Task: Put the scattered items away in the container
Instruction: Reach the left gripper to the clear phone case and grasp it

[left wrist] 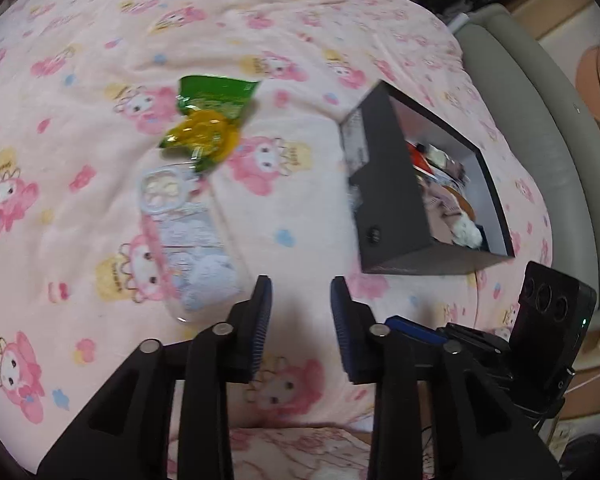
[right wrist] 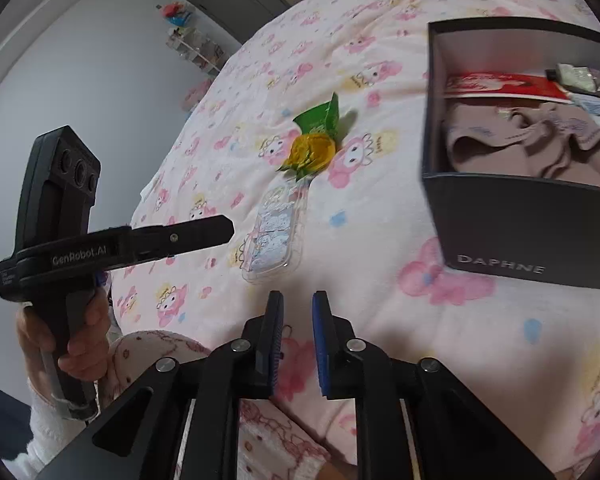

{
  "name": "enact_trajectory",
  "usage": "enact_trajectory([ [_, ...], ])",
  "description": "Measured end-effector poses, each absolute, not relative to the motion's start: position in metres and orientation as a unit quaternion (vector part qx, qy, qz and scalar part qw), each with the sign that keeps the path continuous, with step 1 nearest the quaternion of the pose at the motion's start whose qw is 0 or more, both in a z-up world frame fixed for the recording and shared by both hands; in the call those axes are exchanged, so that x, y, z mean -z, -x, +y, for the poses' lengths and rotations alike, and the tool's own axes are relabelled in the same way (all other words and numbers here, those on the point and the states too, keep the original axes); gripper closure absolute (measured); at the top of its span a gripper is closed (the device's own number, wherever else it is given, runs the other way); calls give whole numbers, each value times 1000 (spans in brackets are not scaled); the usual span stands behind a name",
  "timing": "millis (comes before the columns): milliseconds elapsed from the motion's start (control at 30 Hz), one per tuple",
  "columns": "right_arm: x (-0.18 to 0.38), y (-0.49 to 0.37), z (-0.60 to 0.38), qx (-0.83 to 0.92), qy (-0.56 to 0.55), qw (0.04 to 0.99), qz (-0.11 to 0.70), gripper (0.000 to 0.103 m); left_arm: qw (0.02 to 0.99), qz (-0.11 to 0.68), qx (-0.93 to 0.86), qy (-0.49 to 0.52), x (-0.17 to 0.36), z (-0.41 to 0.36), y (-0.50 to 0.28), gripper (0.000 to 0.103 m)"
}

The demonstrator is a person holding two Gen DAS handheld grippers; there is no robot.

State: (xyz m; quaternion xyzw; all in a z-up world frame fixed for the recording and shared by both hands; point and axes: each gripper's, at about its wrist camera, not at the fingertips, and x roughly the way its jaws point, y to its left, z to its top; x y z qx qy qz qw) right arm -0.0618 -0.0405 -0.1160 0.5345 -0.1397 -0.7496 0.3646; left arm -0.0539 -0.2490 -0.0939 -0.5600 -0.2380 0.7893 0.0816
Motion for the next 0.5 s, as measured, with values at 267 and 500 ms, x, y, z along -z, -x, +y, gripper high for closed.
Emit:
enact_trajectory([
  [267, 146, 87, -92, 730, -579, 348, -100, 81, 102, -287, -734, 607, 151, -311, 78, 55],
  [500, 188, 116, -144, 696, -623, 336, -116, 62, 60, -273, -715, 640, 201, -342, 111, 51],
])
